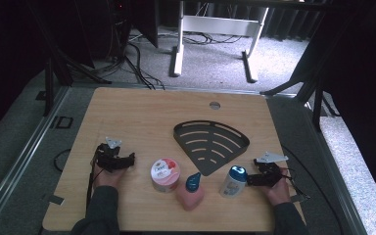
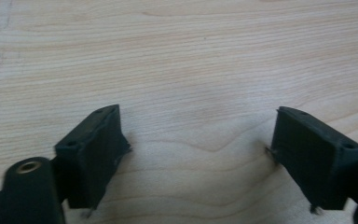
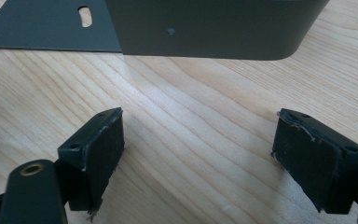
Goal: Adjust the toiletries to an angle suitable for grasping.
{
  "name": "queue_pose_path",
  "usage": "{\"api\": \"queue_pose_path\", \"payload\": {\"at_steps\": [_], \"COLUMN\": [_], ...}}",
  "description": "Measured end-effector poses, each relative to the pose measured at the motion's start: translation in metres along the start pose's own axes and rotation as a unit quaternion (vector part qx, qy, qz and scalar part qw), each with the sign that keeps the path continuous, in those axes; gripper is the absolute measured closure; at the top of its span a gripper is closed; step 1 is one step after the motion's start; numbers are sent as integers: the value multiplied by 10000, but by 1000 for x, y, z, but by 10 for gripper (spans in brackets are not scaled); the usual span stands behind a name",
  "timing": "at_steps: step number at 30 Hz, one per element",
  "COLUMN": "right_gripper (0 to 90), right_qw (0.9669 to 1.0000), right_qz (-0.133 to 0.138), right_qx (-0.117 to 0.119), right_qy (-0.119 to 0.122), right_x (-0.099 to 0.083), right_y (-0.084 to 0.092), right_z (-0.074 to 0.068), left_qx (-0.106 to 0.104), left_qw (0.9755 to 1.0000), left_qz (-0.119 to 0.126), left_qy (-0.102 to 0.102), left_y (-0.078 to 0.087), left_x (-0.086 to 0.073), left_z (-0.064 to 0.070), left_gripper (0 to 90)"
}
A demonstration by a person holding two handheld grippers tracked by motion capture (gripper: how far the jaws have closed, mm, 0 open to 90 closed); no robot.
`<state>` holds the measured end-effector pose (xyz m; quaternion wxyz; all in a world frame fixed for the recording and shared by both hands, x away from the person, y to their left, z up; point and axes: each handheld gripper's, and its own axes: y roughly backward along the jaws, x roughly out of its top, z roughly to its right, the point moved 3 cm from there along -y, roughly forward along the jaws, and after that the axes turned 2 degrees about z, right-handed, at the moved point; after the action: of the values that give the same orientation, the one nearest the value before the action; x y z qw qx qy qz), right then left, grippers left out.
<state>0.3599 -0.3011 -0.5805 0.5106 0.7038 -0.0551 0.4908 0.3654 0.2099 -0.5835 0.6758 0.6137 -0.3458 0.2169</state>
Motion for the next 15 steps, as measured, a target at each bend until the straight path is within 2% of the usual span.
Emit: {"api": "queue_pose_path", "payload": {"at_steps": [2, 4, 8, 10, 15], "right_gripper": [161, 161, 162, 164, 189], "right_qw": [10000, 10000, 10000, 10000, 10000], "right_qz": [-1, 0, -2, 0, 10], "right_qx": [0, 0, -1, -3, -39], "right_qy": [5, -1, 5, 3, -26], "right_x": [0, 0, 0, 0, 0], "right_y": [0, 0, 0, 0, 1], "right_z": [0, 0, 0, 0, 0], "left_qx": [-47, -114, -426, -498, -765], "left_qw": [10000, 9999, 9991, 9987, 9964], "left_qz": [1, 5, 1, 35, 340], "left_qy": [-26, -80, 31, 85, 108], "left_y": [3, 4, 7, 8, 18], "left_x": [1, 1, 1, 2, 7], "left_z": [2, 2, 3, 4, 7], "left_gripper": [273, 446, 497, 498, 527]}}
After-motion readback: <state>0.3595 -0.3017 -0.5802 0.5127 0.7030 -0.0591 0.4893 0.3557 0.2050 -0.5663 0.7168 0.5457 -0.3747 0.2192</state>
